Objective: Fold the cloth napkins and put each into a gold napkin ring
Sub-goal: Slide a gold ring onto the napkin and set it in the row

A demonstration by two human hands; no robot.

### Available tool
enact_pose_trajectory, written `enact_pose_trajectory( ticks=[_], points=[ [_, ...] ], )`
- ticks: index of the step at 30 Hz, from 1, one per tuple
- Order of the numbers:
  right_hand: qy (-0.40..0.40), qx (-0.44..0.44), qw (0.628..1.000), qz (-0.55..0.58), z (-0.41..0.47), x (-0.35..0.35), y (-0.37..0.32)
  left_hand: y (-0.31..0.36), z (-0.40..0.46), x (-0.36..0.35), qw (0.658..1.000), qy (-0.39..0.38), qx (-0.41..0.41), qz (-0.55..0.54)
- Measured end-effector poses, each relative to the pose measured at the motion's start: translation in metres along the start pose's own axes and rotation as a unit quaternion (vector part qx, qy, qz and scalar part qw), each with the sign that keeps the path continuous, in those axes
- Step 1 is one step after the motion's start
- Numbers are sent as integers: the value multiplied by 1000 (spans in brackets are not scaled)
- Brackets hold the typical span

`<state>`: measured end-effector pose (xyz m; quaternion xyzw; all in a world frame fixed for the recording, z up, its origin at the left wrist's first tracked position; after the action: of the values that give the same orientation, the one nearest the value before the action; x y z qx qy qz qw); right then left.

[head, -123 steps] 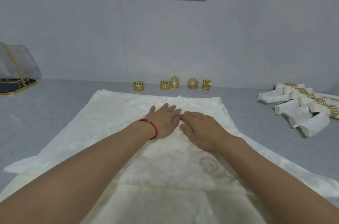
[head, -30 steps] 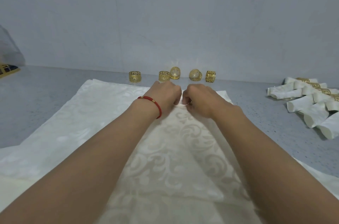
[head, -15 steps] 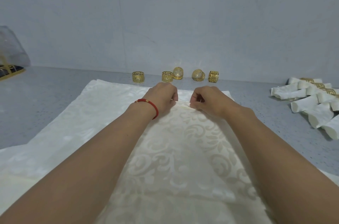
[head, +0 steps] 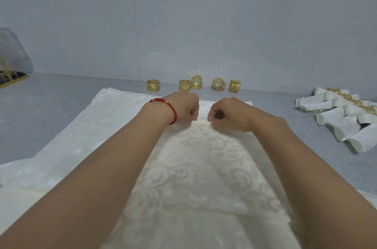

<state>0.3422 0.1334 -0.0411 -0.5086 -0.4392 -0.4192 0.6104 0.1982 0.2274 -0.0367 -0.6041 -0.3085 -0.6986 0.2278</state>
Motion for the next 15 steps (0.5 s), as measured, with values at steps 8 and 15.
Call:
enact_pose_trajectory(
  ticks=[8,15],
  points=[
    [199,-60,976,58,-21,-26,13,-9,-2,-10,998,29,20,-42],
    [179,-30,983,-11,-26,-25,11,-8,-5,-8,999,36,15,-16]
  ],
)
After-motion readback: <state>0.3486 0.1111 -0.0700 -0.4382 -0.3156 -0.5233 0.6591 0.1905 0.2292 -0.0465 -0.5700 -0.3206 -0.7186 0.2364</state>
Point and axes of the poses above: each hand's wrist, its own z-axis towards the middle knuckle, its own x-axis out of the back of the hand, y = z × x, the point moved 3 cm from there along z, towards the middle knuckle, and after that the axes turned 12 degrees about x, right-handed, at the moved point
